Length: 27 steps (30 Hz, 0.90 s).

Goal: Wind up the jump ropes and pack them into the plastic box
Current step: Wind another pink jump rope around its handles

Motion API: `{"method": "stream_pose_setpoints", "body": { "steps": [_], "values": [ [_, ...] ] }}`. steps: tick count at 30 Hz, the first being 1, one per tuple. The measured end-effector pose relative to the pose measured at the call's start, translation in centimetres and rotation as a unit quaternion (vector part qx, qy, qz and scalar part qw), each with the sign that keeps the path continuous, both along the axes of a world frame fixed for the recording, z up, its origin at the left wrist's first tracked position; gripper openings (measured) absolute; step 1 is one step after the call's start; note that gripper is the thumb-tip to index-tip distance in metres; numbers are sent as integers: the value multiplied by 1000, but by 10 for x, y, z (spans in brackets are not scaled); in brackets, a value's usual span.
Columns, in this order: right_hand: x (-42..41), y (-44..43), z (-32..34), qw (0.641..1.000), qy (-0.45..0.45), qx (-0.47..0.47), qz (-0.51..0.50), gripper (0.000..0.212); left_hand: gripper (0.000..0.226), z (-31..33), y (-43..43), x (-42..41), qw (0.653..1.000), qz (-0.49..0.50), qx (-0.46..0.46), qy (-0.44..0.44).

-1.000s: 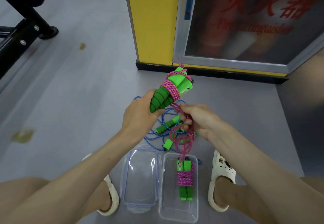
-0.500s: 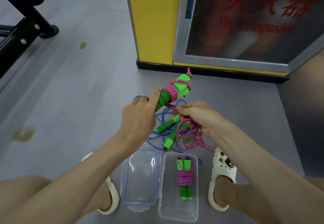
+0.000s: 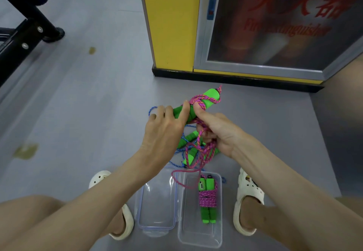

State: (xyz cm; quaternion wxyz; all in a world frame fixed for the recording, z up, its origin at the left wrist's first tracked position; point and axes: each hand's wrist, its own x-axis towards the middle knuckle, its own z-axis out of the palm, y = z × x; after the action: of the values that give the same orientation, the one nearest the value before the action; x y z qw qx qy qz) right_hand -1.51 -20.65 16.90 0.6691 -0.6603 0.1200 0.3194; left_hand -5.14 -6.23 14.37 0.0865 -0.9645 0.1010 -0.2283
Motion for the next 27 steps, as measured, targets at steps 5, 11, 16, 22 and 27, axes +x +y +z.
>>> {"method": "stream_pose_setpoints", "body": {
  "steps": [5,11,16,22,27],
  "values": [
    [4,-7,-8,998,11,-21,-64,38,57,-16,0,2,997,-57,-37,24],
    [9,-18,-7,999,-13,-48,4,34,51,14,4,8,859,37,-422,289],
    [2,-11,-4,994,-18,1,111,37,43,21,11,11,503,101,-738,437],
    [1,-8,-3,995,-10,-6,95,36,32,23,14,10,462,79,-778,418],
    [1,-8,-6,996,-8,-47,81,30,36,20,13,12,566,90,-743,347]
  ]
}}
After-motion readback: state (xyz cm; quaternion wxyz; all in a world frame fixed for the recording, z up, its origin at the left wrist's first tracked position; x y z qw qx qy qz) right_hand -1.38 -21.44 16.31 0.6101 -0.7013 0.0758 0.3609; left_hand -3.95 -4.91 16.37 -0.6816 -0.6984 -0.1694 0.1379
